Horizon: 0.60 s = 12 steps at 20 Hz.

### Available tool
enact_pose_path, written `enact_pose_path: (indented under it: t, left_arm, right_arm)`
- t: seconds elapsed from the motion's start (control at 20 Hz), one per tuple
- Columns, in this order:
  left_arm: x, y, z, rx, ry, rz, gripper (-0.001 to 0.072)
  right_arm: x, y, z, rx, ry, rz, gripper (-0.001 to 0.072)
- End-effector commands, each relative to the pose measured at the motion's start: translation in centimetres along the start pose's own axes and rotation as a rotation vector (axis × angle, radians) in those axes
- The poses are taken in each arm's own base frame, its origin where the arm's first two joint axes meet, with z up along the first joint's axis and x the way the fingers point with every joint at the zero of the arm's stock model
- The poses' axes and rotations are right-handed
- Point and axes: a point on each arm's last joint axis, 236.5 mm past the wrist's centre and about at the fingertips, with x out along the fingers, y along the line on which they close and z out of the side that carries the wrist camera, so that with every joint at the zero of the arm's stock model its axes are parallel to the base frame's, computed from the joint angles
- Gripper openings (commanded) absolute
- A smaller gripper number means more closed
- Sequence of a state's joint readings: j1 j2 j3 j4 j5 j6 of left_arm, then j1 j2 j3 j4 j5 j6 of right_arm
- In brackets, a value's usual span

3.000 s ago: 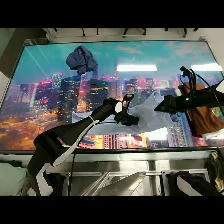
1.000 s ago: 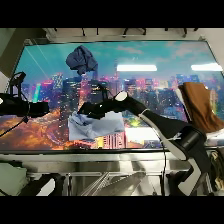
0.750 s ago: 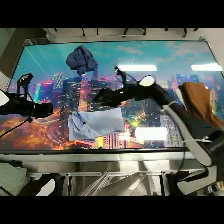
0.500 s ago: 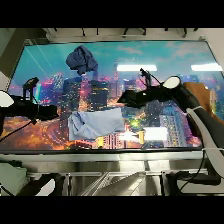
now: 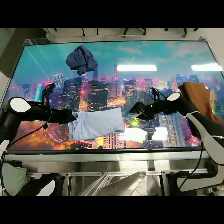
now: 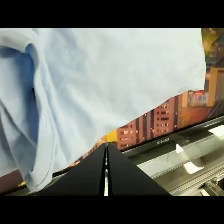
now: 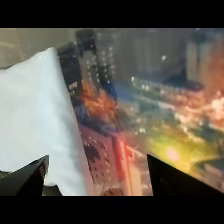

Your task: Fold the shirts.

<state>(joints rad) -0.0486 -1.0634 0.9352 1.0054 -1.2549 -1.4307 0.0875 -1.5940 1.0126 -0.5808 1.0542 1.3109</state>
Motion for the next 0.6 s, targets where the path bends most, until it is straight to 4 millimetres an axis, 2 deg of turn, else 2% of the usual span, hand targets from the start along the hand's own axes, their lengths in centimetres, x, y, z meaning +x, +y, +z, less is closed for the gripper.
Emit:
enact_pose_path:
  t: [0.0, 0.1, 0.35, 0.45, 0.55]
  left_arm:
    - [-0.3, -0.6, 0.4, 0.02, -0.034, -0.003, 0.0013]
    - [-1.8, -0.2, 1.0, 0.008, -0.089, 0.005, 0.0013]
    - [-5.9, 2.1, 2.3, -0.061, -0.222, 0.039, 0.0013]
    - [-6.4, 3.0, 2.2, -0.104, -0.227, 0.044, 0.0013]
    - [-6.1, 3.5, 1.7, -0.135, -0.194, 0.041, 0.0013]
  right_arm:
    - [2.7, -0.8, 0.1, 0.037, 0.008, 0.026, 0.0696]
    - [4.3, -0.2, -0.5, 0.014, 0.02, 0.028, 0.0696]
    - [8.1, 4.9, -1.8, -0.057, 0.004, 0.138, 0.0697]
    - [9.8, 6.6, -2.6, -0.084, 0.027, 0.159, 0.0697]
    - [11.4, 8.5, -3.1, -0.118, 0.05, 0.181, 0.0694]
